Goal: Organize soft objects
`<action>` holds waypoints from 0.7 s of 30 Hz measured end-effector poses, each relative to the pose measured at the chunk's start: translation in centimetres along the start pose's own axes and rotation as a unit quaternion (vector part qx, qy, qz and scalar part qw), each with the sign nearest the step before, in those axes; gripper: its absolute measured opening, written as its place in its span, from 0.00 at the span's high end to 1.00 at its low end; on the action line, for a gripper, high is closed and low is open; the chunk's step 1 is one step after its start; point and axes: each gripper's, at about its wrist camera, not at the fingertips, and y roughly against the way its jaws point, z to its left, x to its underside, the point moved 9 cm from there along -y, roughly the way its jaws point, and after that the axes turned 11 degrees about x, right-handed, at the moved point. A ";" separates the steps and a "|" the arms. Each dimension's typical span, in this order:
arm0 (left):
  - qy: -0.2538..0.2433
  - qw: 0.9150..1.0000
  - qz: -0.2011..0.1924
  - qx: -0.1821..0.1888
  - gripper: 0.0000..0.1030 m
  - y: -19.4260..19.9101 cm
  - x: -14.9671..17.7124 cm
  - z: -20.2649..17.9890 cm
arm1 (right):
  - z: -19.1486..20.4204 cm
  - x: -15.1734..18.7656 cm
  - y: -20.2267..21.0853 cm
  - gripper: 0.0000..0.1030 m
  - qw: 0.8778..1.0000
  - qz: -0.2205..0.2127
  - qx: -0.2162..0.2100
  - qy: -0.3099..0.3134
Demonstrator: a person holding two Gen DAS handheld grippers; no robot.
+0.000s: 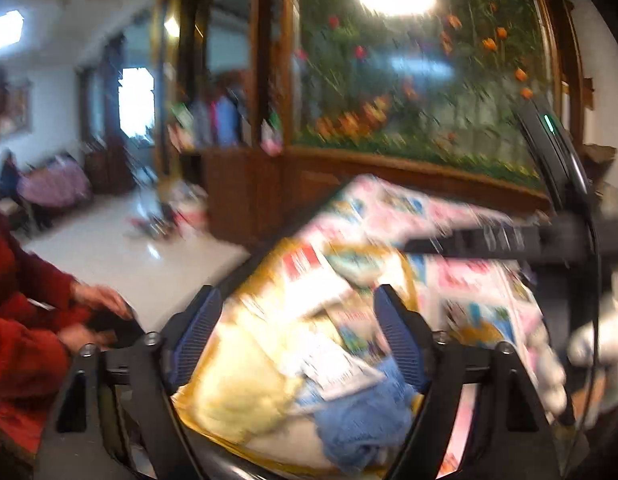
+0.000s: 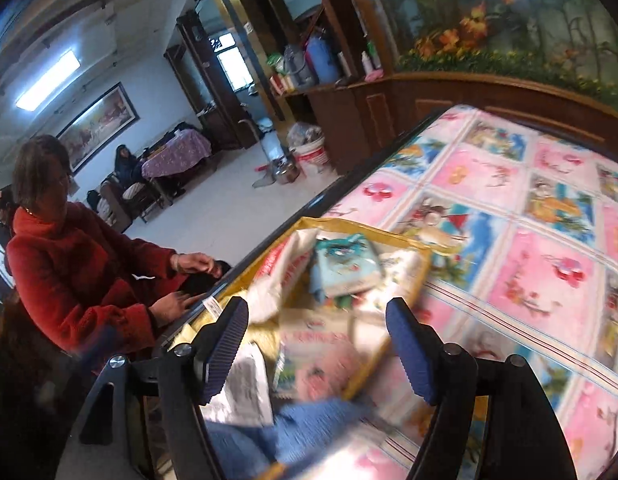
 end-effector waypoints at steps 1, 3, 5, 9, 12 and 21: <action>-0.005 0.999 -0.041 -0.021 0.05 1.7 -0.9 -0.1 | -0.5 0.4 0.9 0.28 1.000 -0.008 0.009 0.002; -0.006 0.993 -0.121 -0.014 0.00 4.6 -2.3 -0.8 | -1.0 1.4 2.3 0.27 0.999 -0.024 0.025 0.008; 0.006 0.989 -0.150 -0.006 0.00 5.2 -2.5 -1.2 | -1.5 2.3 3.8 0.23 0.999 -0.037 0.036 0.013; 0.020 0.998 -0.046 0.038 0.00 1.2 -1.4 -2.0 | -1.8 4.0 6.3 0.20 0.997 -0.054 0.055 0.015; 0.058 0.997 -0.039 0.016 0.00 1.0 -0.9 -0.9 | -2.1 5.1 7.3 0.14 0.996 -0.062 0.057 0.008; 0.070 0.994 0.071 -0.031 0.00 -1.0 2.6 -1.0 | -0.6 8.6 6.7 0.13 0.996 -0.044 0.066 0.034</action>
